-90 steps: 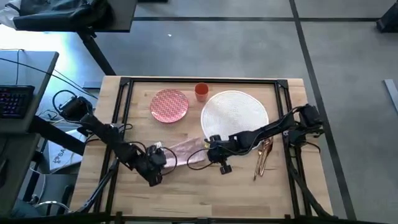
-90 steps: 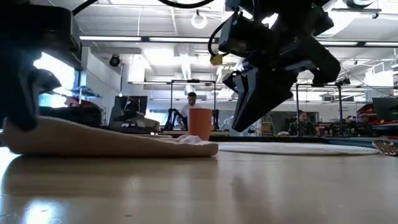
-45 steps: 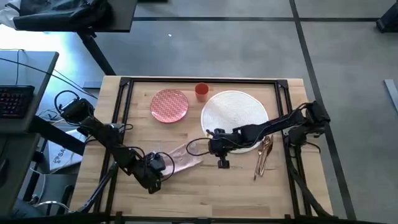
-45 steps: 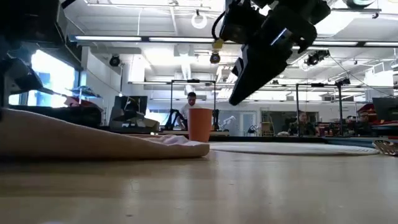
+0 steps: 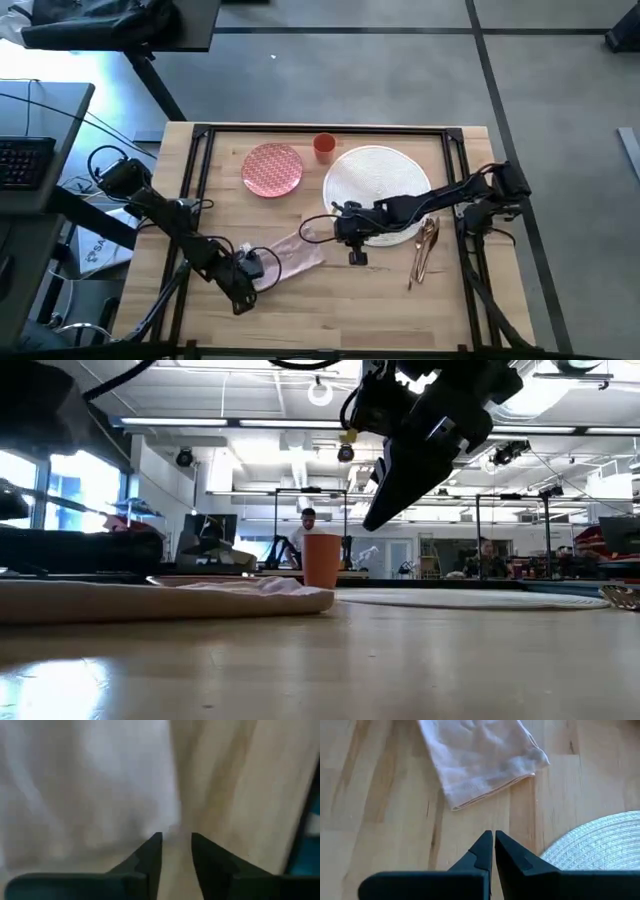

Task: Set table place
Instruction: Fold the pink napkin

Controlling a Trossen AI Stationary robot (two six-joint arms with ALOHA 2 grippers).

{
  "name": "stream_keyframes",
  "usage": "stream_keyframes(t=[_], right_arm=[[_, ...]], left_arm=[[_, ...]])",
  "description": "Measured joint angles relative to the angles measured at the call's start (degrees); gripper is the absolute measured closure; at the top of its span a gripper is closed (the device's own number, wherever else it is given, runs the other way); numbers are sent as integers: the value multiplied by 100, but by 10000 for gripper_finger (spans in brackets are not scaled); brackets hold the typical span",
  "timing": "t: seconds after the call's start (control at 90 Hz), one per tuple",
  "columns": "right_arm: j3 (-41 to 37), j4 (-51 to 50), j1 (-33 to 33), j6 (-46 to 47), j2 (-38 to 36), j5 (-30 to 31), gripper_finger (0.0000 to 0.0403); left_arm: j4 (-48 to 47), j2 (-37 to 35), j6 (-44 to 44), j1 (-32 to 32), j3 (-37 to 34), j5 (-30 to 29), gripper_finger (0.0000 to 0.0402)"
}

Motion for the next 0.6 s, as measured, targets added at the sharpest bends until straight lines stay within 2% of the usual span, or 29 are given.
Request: stream_keyframes(t=[0.1,0.267,0.344,0.489,0.6], right_arm=[[0,4,0,0,0,1,402],[0,4,0,2,0,-1,402],[0,4,-2,-2,0,1,402],[2,104,-13,13,0,-1,402],[2,269,-39,-76,0,-1,402]], left_arm=[[-92,-156,-609,-28,0,412,288],[-416,-668,-1474,-83,2,315,301],[-681,-952,-1903,-106,2,-157,311],[-769,-1271,-2329,81,-10,-1803,329],[-424,-1213,-2006,499,-283,-1865,347]])
